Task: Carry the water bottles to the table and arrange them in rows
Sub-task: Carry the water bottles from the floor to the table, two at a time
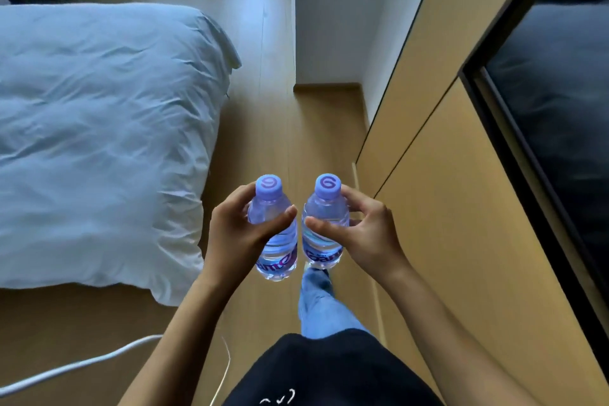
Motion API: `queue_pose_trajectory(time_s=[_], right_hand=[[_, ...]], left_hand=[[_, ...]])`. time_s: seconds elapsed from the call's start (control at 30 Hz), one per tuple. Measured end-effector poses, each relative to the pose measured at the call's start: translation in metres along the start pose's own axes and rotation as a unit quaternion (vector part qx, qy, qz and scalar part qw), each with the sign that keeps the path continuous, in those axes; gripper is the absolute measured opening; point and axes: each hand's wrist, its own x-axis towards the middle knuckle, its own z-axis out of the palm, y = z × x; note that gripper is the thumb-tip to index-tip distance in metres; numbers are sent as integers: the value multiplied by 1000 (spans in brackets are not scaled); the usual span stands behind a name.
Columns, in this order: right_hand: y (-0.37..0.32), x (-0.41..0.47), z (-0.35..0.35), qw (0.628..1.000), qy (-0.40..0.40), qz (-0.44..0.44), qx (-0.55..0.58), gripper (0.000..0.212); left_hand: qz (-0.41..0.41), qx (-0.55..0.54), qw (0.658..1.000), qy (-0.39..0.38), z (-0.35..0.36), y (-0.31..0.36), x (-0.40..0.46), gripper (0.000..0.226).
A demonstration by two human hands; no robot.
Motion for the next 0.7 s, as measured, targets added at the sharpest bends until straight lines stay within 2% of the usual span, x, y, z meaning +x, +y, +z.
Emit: queue_pose_trajectory(time_s=[0.13,0.27,0.4,0.7], right_hand=[[-4,110,-13,1000,-15,4,-11,47],[-16,216,-27,1000,-9,8,-19,68],[-23,310,-29,999,-15,9,-33,64],[-34,540,10,999,-18,14,-36,70]], left_hand=[[-2,17,1000,10,16,-6,104,36],[-6,3,1000,21,28,-5,203,36],[-9,-12,1000,28,32,-8,295,35],[-25,-16,999,40,7,-36,526,36]])
